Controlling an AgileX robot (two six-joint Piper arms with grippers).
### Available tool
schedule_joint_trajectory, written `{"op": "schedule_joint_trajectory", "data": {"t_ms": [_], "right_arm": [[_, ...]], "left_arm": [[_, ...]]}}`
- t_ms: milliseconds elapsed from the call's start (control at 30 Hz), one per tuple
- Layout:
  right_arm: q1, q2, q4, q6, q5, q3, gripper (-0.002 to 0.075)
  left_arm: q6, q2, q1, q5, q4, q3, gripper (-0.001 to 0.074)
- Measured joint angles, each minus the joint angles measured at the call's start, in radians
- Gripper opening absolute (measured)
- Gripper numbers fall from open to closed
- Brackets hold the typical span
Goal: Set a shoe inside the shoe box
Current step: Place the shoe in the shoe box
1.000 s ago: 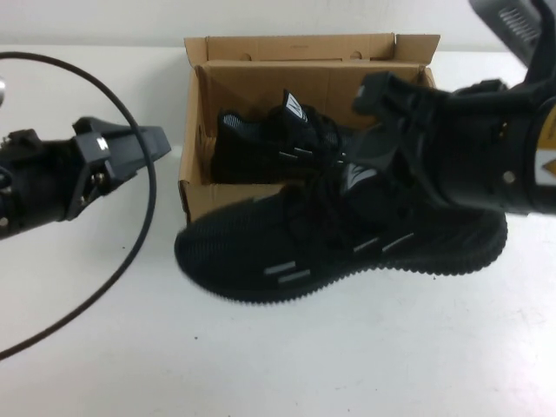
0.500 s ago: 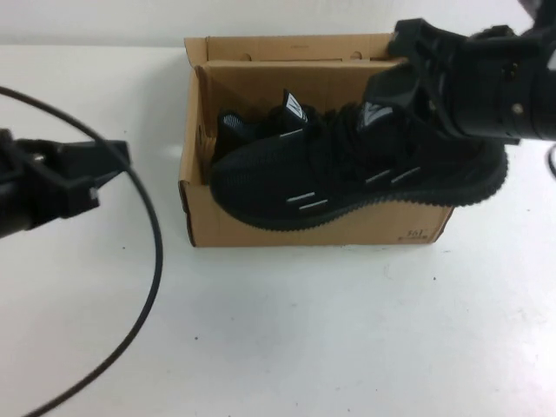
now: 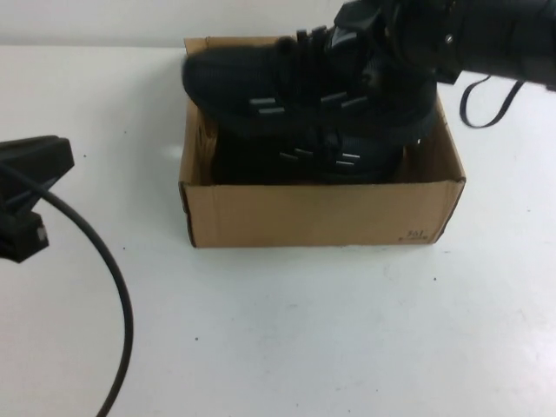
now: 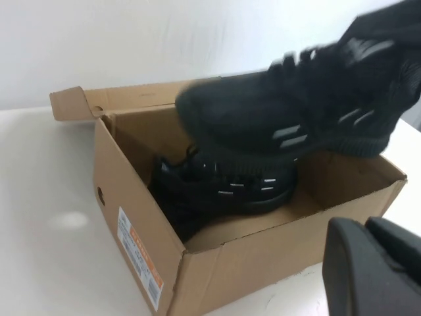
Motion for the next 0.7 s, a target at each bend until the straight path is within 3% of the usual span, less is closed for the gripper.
{"op": "schedule_joint_trajectory", "data": {"t_ms": [700], "right_arm": [[-0.001,0.21,0.141,-0.083,0.084,0.0,-0.0002]], "left_arm": [[-0.042,0.0,0.0,0.034,0.013,0.0,-0.0001]]}}
